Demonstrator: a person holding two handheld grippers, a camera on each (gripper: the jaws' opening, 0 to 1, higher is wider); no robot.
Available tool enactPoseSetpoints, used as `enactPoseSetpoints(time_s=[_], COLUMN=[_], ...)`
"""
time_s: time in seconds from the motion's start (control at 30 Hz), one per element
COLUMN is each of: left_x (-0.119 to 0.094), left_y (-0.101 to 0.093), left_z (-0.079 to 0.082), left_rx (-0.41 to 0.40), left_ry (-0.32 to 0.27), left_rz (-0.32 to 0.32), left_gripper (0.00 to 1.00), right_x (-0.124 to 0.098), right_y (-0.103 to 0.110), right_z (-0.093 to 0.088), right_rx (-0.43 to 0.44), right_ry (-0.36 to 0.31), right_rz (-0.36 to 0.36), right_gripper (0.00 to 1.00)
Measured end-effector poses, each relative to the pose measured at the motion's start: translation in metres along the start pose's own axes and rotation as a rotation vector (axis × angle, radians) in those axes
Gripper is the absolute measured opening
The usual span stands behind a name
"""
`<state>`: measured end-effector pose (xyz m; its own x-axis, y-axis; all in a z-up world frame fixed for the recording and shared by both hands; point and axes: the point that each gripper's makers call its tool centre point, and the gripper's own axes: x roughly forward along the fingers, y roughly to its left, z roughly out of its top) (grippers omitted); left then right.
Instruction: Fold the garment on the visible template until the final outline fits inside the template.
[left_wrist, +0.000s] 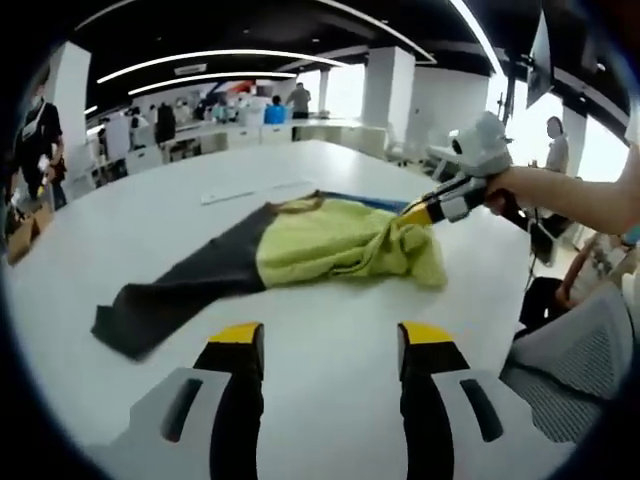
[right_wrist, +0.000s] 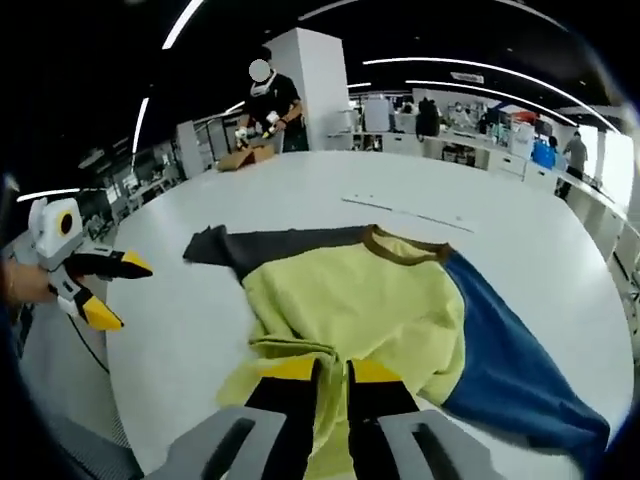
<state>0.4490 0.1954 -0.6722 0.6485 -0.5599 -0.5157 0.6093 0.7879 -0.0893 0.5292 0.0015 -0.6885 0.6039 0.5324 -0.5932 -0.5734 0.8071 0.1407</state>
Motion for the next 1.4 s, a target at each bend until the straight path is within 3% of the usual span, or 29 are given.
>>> enactPoseSetpoints(time_s=[0.07, 0.27, 0.67, 1.17, 1.4], left_x=[0.001, 0.007, 0.041, 0.096, 0.114], left_y=[-0.001, -0.003, -0.005, -0.011, -0.007], left_z=[0.001, 0.012, 0.033, 0.017, 0.013], left_rx=[0.001, 0.001, -0.012, -0.049, -0.063], left_ry=[0.0, -0.012, -0.042, 0.055, 0.082], left_rz=[-0.003, -0.032, -0.066, -0.118, -0.114], left_gripper=[0.49, 0.43, 0.31, 0.26, 0.25], right_x=[-0.005, -0.021, -0.036, -0.03, -0.028], right_y=[-0.001, -0.013, -0.026, -0.03, -0.032], right_z=[0.002, -0.006, -0.037, -0.066, -0.071], right_rx=[0.035, 0.024, 0.026, -0.032, -0.038], right_ry=[-0.01, 0.001, 0.064, 0.127, 0.133], right_rz=[0.011, -0.014, -0.052, -0.045, -0.044], right_gripper=[0.18, 0.29, 0.31, 0.31, 0.3])
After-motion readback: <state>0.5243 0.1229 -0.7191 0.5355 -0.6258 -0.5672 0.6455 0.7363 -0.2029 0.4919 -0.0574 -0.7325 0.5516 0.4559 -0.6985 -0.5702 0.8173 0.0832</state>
